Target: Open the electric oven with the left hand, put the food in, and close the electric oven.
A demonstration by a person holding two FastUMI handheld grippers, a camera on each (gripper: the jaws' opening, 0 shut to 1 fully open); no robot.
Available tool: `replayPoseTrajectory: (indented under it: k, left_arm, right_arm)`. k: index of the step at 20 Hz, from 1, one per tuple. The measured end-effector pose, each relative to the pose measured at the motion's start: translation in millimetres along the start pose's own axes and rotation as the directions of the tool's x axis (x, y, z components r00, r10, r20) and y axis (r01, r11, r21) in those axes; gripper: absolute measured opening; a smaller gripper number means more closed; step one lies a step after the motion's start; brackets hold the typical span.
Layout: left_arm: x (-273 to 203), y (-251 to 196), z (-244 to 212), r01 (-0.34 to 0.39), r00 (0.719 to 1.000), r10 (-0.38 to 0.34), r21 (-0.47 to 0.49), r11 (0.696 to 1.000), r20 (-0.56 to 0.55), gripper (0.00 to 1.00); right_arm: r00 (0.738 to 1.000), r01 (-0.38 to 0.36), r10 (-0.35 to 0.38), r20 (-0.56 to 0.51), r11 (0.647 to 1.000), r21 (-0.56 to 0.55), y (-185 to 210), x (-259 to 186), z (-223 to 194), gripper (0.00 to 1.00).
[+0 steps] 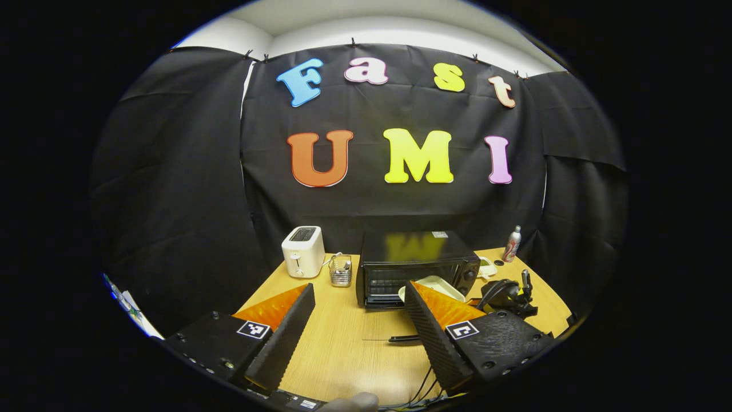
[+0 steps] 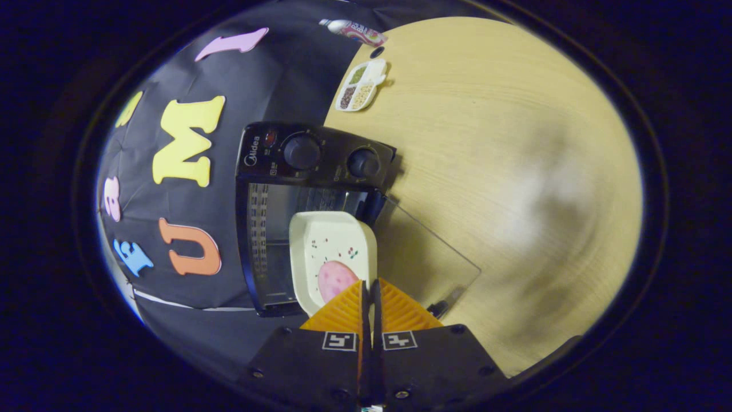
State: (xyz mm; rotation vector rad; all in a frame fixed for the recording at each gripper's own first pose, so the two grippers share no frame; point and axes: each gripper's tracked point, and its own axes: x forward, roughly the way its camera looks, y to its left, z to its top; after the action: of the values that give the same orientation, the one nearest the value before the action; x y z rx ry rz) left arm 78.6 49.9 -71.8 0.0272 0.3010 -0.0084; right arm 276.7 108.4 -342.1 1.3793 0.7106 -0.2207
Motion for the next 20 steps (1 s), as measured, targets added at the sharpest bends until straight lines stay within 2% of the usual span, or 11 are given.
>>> replayPoseTrajectory:
  k: [2,3,4,5,9,10,11,14,17,19,20]
  left_arm:
    - [4,0,-1,-0.012,1.000,0.012,-0.005,1.000,-0.008,0.96]
    - [7,0,0,-0.020,1.000,0.020,-0.007,1.000,-0.013,0.96]
    - [10,2,2,-0.035,0.999,0.035,-0.009,0.999,-0.015,0.85]
    - [15,2,2,-0.043,0.999,0.042,-0.015,0.999,-0.022,0.96]
    - [28,4,4,-0.078,0.996,0.078,-0.015,0.997,-0.041,0.96]
    - [30,4,5,-0.087,0.995,0.086,-0.017,0.996,-0.044,0.96]
    - [34,2,4,-0.090,0.995,0.089,-0.022,0.996,-0.050,0.96]
    - [38,-1,3,-0.097,0.993,0.094,-0.035,0.995,-0.065,0.95]
    - [40,1,5,-0.106,0.993,0.102,-0.059,0.993,-0.066,0.96]
    - [42,-3,10,-0.109,0.993,0.106,-0.058,0.992,-0.056,0.96]
    - [42,-2,10,-0.110,0.993,0.108,-0.057,0.992,-0.050,0.96]
  right_arm:
    - [1.000,-0.002,0.002,0.014,1.000,-0.010,12,12,6,0.00]
    - [1.000,-0.007,0.007,0.017,1.000,-0.007,19,19,9,0.04]
    - [1.000,-0.004,0.004,0.013,1.000,-0.006,23,27,11,0.03]
    - [1.000,-0.004,0.004,0.015,1.000,-0.010,28,36,13,0.04]
    - [1.000,-0.013,0.013,-0.005,1.000,-0.025,46,67,15,0.04]
    - [1.000,-0.029,0.029,-0.010,0.999,-0.045,53,72,16,0.00]
    - [0.999,-0.036,0.036,-0.012,0.996,-0.077,60,76,17,0.04]
    - [0.999,-0.037,0.037,-0.002,0.982,-0.186,70,83,27,0.04]
    - [0.998,-0.052,0.047,-0.030,0.982,-0.181,66,85,30,0.08]
    - [0.997,-0.064,0.055,-0.060,0.986,-0.156,65,84,31,0.02]
    - [0.996,-0.076,0.067,-0.062,0.986,-0.151,67,80,32,0.04]
